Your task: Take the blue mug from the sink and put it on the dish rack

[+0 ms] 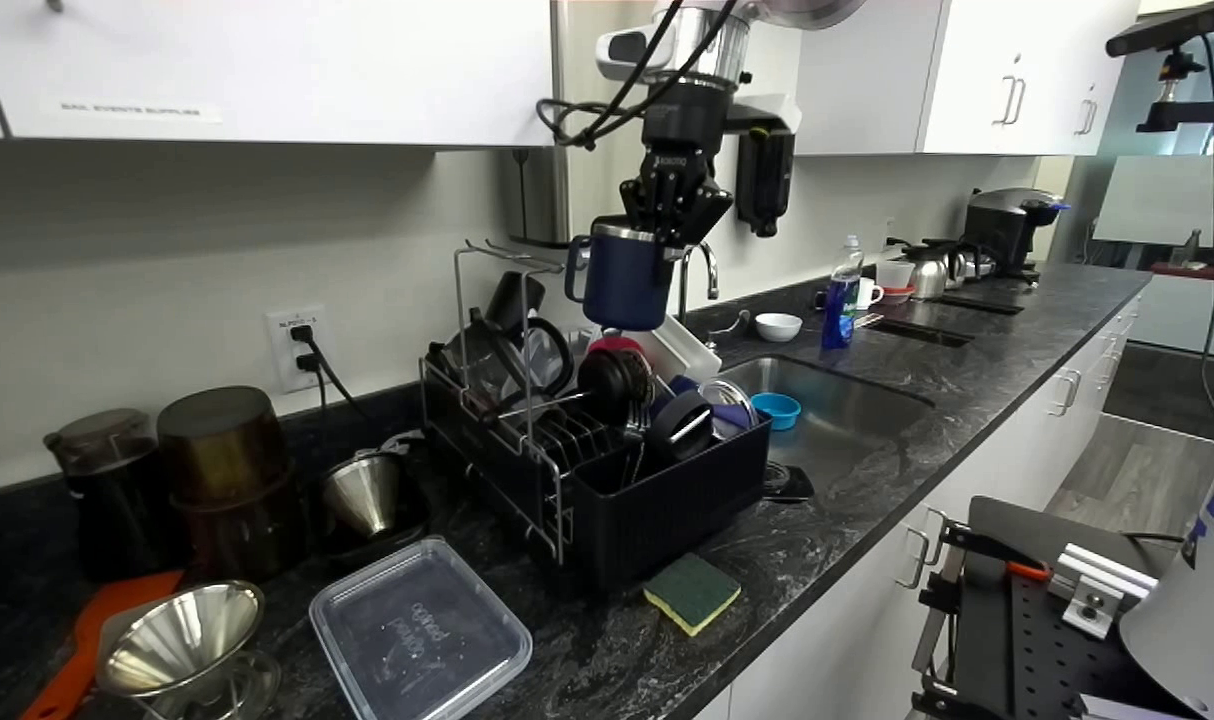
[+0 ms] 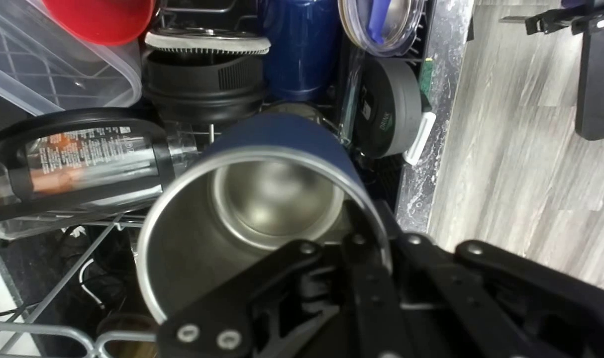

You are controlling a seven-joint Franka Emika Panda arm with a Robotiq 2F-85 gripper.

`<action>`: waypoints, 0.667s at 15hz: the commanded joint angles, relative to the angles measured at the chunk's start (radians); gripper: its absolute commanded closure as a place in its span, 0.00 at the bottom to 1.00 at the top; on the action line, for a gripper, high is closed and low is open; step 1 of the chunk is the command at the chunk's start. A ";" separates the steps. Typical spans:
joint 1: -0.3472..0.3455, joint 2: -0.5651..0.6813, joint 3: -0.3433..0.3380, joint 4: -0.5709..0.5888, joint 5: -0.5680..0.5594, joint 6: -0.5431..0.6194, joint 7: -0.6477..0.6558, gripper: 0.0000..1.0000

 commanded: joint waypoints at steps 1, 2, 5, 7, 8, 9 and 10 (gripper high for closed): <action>-0.021 0.025 0.021 0.028 -0.023 -0.002 0.004 0.98; -0.021 0.029 0.023 0.029 -0.026 -0.001 0.004 0.98; -0.018 0.044 0.029 0.037 -0.028 -0.001 0.002 0.98; -0.017 0.055 0.036 0.041 -0.032 -0.001 0.004 0.98; -0.017 0.060 0.039 0.042 -0.036 0.000 0.005 0.98; -0.018 0.064 0.042 0.044 -0.037 -0.001 0.005 0.98; -0.018 0.068 0.045 0.045 -0.040 -0.001 0.006 0.98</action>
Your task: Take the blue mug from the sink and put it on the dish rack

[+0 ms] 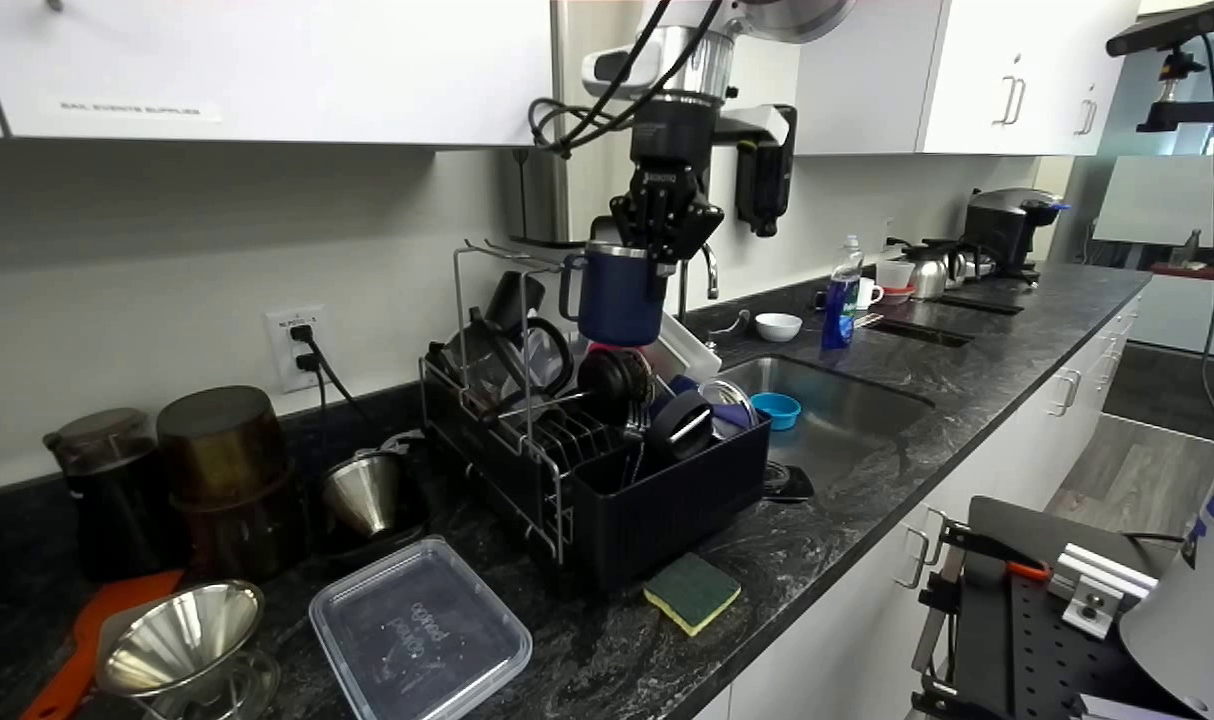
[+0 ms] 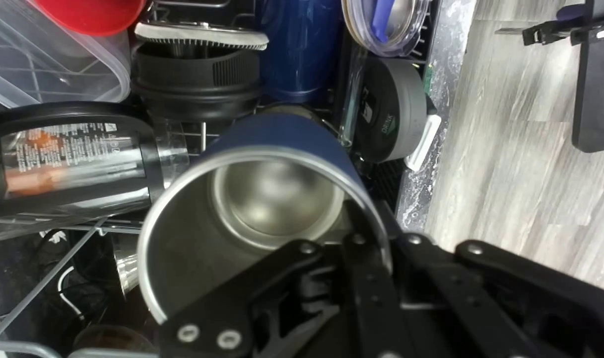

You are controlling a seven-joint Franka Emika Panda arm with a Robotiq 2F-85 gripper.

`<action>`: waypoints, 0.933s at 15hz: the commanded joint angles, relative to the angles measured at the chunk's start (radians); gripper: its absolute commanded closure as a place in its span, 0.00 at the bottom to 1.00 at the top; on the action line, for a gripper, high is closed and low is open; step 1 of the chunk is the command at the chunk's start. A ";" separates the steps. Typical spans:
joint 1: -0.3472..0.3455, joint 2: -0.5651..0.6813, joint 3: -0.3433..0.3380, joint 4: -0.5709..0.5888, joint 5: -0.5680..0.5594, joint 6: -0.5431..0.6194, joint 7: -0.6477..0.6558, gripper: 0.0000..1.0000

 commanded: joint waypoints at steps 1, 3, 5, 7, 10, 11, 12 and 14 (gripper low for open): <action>-0.018 0.027 0.026 0.030 -0.023 -0.002 0.006 0.98; -0.019 0.030 0.030 0.031 -0.027 -0.002 0.007 0.98; -0.019 0.030 0.032 0.032 -0.029 -0.001 0.007 0.98; -0.019 0.030 0.034 0.030 -0.030 -0.001 0.006 0.98; -0.019 0.029 0.035 0.028 -0.032 -0.002 0.005 0.98; -0.019 0.029 0.035 0.027 -0.032 -0.001 0.005 0.68; -0.018 0.029 0.035 0.027 -0.034 -0.002 0.005 0.67; -0.018 0.028 0.036 0.026 -0.037 -0.001 0.005 0.53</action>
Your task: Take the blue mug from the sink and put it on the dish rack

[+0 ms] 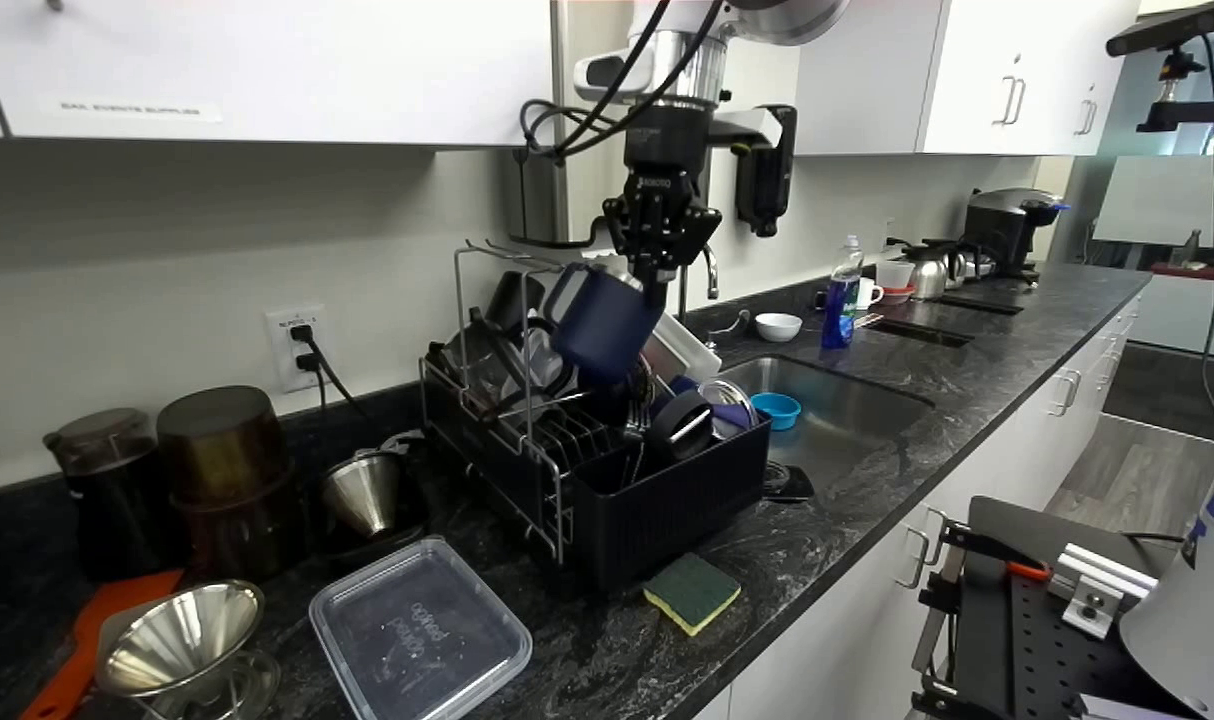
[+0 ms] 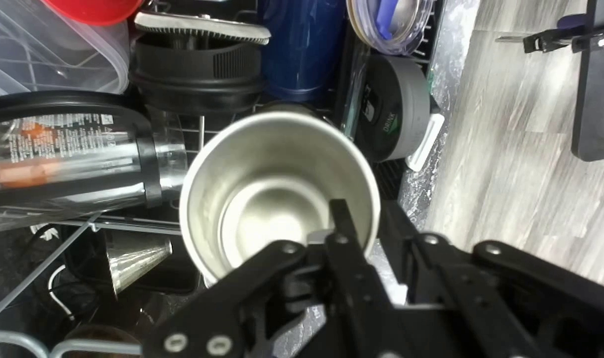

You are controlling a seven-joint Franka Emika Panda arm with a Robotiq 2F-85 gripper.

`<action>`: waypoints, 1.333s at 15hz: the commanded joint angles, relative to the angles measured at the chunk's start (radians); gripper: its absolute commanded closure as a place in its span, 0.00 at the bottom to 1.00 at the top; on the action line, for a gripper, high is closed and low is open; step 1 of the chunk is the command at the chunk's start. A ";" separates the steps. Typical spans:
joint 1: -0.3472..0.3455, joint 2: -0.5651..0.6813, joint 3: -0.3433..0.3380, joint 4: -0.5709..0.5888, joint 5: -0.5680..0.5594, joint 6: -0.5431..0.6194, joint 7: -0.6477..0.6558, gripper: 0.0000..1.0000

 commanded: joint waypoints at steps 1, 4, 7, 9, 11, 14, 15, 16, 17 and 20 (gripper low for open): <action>-0.018 0.011 0.021 0.015 -0.019 0.000 0.006 0.47; -0.018 0.004 0.022 0.010 -0.023 0.003 0.006 0.26; -0.019 -0.006 0.021 0.001 -0.026 0.005 0.007 0.06; -0.023 -0.029 0.024 -0.016 -0.051 0.004 0.034 0.00; -0.026 -0.069 0.026 -0.046 -0.088 0.007 0.069 0.00; -0.028 -0.166 0.025 -0.119 -0.154 -0.014 0.142 0.00; -0.026 -0.202 0.022 -0.145 -0.165 -0.026 0.159 0.00; -0.026 -0.244 0.016 -0.183 -0.173 -0.031 0.171 0.00; -0.025 -0.282 0.012 -0.211 -0.179 -0.043 0.184 0.00; -0.027 -0.391 -0.015 -0.303 -0.180 -0.060 0.212 0.00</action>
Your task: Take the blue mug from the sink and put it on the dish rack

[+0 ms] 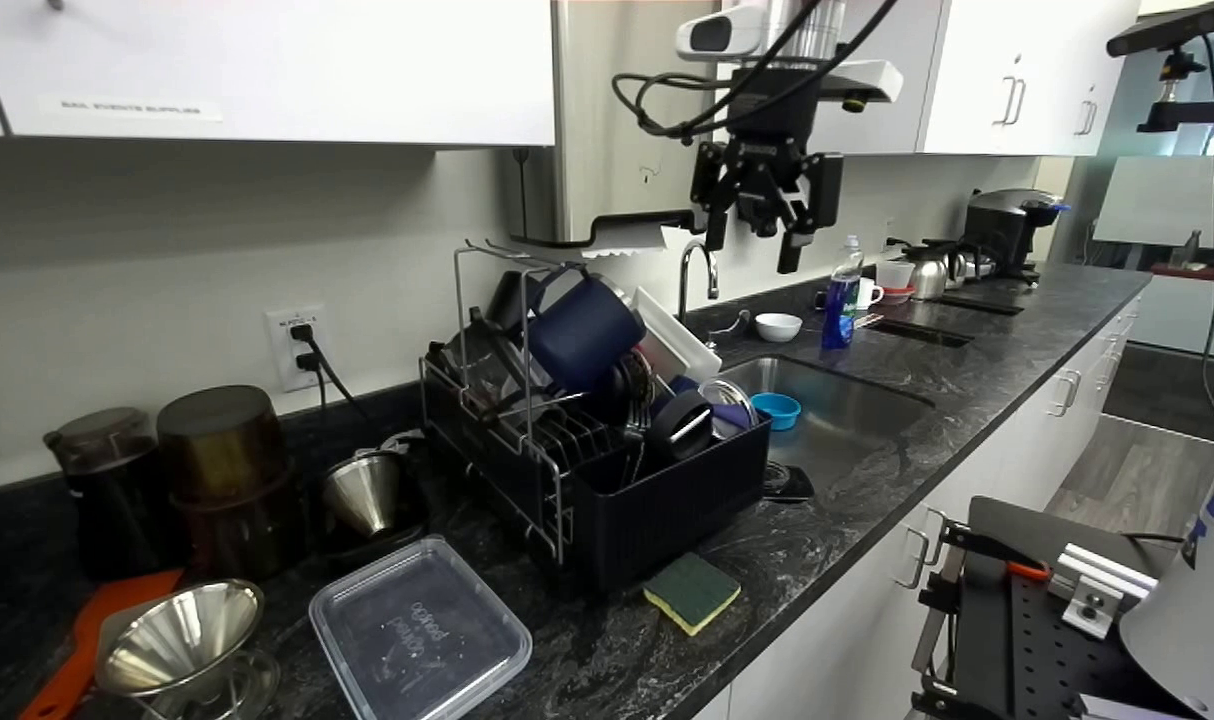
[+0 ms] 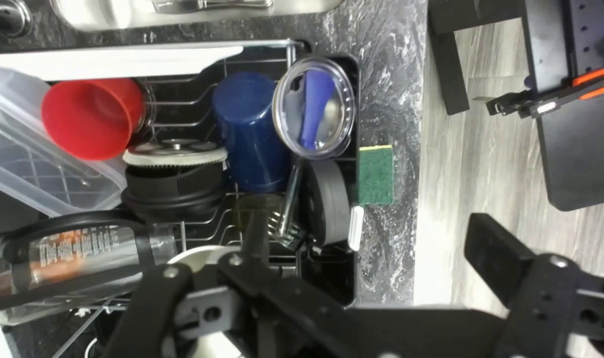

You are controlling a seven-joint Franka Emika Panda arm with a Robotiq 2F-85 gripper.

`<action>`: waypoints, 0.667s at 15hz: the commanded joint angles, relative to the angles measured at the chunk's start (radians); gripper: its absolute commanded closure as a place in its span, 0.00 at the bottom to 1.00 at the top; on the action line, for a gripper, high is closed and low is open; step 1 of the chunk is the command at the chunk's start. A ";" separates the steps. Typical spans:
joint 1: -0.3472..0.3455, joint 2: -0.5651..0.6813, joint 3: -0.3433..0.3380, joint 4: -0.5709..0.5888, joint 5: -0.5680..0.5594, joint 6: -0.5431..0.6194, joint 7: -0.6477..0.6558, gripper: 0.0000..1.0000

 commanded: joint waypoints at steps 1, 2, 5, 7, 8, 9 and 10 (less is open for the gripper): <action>-0.022 -0.119 -0.022 -0.108 -0.010 0.006 0.053 0.00; -0.028 -0.142 -0.039 -0.126 0.002 0.003 0.069 0.00; -0.054 -0.181 -0.109 -0.156 0.057 -0.011 0.141 0.00; -0.075 -0.192 -0.154 -0.161 0.081 -0.037 0.178 0.00; -0.086 -0.195 -0.176 -0.162 0.098 -0.054 0.195 0.00; -0.098 -0.195 -0.192 -0.161 0.113 -0.070 0.217 0.00; -0.111 -0.196 -0.209 -0.161 0.129 -0.087 0.240 0.00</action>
